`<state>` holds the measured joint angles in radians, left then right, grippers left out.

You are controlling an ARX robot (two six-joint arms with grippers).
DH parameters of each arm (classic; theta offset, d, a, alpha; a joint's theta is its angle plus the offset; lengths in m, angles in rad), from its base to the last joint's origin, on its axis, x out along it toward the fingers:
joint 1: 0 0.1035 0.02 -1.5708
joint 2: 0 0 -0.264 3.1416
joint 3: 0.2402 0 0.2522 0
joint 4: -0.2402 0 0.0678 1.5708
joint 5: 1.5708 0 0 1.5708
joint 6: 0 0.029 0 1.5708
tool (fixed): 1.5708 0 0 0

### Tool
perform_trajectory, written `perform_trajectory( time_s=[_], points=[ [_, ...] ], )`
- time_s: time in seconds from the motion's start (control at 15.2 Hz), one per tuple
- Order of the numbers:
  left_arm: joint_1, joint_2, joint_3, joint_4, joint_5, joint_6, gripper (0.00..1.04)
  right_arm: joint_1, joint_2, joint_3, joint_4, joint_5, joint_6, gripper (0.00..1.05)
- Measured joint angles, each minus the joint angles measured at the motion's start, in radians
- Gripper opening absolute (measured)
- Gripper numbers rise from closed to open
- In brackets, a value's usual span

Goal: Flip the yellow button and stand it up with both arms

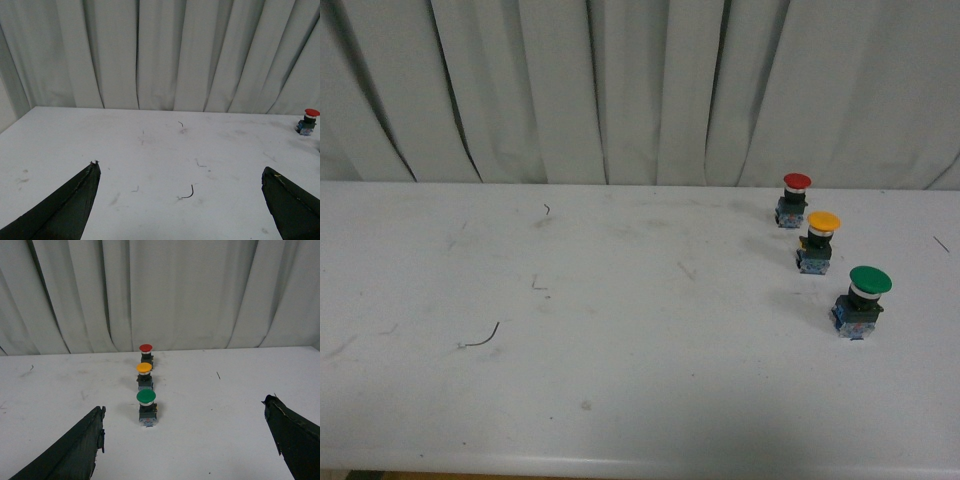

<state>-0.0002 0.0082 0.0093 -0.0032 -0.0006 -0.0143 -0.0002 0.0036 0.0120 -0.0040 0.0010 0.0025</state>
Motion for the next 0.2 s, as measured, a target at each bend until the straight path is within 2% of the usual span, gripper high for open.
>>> perform_trajectory(
  time_s=[0.2],
  points=[
    [0.000, 0.000, 0.000, 0.000, 0.000, 0.000, 0.98, 0.000, 0.000, 0.000, 0.000, 0.000, 0.000, 0.98]
  ],
)
